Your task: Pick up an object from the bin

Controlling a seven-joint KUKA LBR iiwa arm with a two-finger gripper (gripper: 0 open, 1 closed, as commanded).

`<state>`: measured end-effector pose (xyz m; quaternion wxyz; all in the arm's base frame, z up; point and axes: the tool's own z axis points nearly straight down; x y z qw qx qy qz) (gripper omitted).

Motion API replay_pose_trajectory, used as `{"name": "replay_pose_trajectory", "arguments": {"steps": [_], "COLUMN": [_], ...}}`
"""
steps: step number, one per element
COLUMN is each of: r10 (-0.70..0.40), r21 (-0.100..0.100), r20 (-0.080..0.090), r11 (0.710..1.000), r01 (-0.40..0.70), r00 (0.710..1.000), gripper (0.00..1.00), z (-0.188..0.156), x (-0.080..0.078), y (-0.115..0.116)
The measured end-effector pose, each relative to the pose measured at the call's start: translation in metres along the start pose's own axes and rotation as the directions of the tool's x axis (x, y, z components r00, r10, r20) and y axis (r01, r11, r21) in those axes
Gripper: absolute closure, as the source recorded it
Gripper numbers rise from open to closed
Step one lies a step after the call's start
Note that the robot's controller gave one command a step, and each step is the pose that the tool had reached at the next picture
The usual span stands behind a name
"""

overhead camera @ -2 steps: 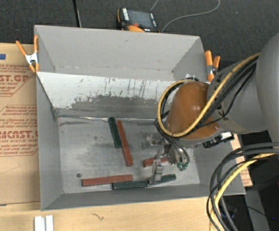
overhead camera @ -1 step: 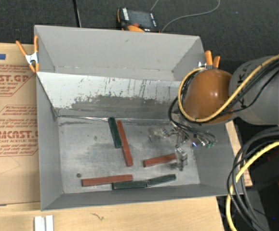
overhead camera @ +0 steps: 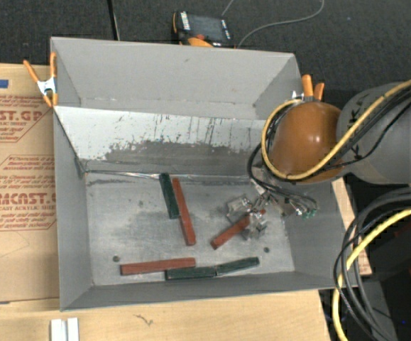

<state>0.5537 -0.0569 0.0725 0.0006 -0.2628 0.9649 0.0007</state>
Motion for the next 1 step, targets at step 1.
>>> {"name": "replay_pose_trajectory", "arguments": {"steps": [1], "r10": [-0.122], "r21": [0.008], "r20": [0.008], "r11": [0.992], "r01": [0.122], "r00": [0.992], "gripper": [1.00], "z": [-0.2290], "x": [-0.0144], "y": [0.0102]}}
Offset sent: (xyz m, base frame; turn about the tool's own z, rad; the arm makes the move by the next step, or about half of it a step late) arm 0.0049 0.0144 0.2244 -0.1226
